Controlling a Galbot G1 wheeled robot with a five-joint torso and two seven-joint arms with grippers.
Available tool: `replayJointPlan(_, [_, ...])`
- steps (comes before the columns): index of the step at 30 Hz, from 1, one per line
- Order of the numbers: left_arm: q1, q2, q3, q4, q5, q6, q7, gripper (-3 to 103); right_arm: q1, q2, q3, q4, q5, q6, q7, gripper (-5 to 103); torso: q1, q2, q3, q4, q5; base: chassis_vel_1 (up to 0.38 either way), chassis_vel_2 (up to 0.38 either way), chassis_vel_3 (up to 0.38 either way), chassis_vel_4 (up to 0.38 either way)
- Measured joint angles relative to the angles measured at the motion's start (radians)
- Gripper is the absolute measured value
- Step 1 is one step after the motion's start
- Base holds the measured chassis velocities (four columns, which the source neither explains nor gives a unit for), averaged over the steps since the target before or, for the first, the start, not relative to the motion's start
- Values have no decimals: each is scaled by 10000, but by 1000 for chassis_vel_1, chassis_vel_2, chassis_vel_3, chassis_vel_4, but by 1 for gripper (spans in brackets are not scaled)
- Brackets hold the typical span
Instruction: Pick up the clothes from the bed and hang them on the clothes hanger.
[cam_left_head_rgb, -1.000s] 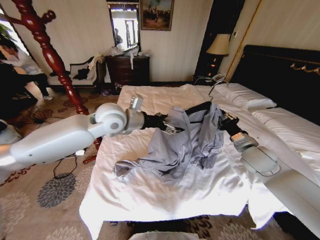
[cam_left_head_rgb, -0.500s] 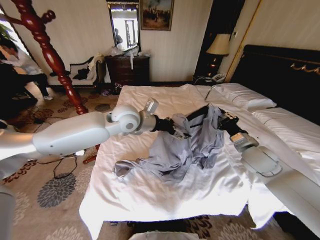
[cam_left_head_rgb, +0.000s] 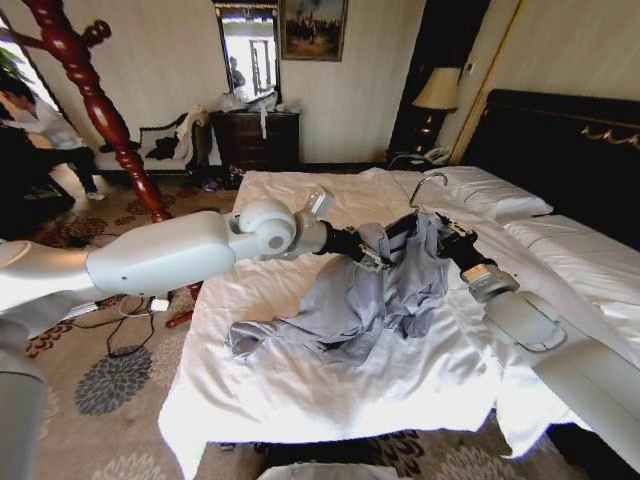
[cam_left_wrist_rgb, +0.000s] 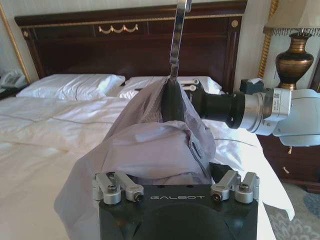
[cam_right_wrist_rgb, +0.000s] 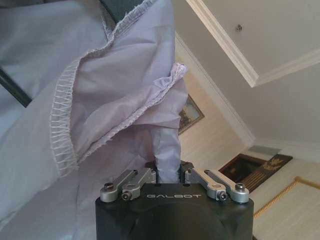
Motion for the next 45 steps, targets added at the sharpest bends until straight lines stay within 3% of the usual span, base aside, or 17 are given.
replayJointPlan(10, [252, -81, -41, 65, 198, -135, -208, 81, 85, -30, -95, -130, 60, -96, -24, 19, 0, 0, 0, 1, -1, 0, 0, 0, 0])
replayJointPlan(12, [297, -98, -39, 110, 293, -139, -221, 70, 86, -31, -106, -145, 41, -101, -33, 19, 0, 0, 0, -3, 0, 0, 0, 0, 0])
replayJointPlan(15, [314, -106, -38, 135, 305, -150, -222, 64, 95, -46, -112, -146, 30, -108, -39, 19, 0, 0, 0, -3, 0, 0, 0, 0, 0])
replayJointPlan(17, [316, -106, -40, 140, 297, -163, -222, 48, 104, -64, -118, -138, 21, -111, -49, 19, 0, 0, 0, -1, -1, 0, 0, 0, 0])
replayJointPlan(19, [315, -103, -40, 132, 294, -164, -223, 48, 105, -73, -125, -128, 12, -112, -55, 19, -1, 0, 0, -1, -1, 0, 0, 0, 0])
replayJointPlan(23, [315, -95, -40, 47, 250, -138, -213, 26, 99, -85, -170, -93, -93, -111, -123, 19, 0, 0, 0, -2, 0, 0, 0, 0, 0])
replayJointPlan(25, [316, -93, -40, 37, 250, -137, -208, 26, 98, -86, -176, -87, -103, -111, -131, 19, 0, 0, 0, -2, 0, 0, 0, 0, 0])
replayJointPlan(26, [353, -70, -40, 3, 259, -137, -207, 18, 89, -97, -191, -76, -140, -105, -163, 19, 0, 0, -1, -2, 0, 0, 0, 0, 0])
replayJointPlan(39, [949, 185, -226, -272, 598, -506, -272, 17, 128, -302, -221, -13, -347, -60, -293, 19, -1, 0, 0, -2, -1, 0, 0, 0, 0])
replayJointPlan(42, [1214, 250, -331, -332, 715, -653, -371, 17, 161, -376, -219, 69, -316, -53, -290, 22, -1, 0, 0, -2, -1, 0, 0, 0, 0])
replayJointPlan(45, [1521, 399, -540, -467, 803, -779, -458, 17, 143, -439, -195, 99, -229, -103, -290, 39, -1, 0, 0, 0, -2, 0, 0, 0, 0])
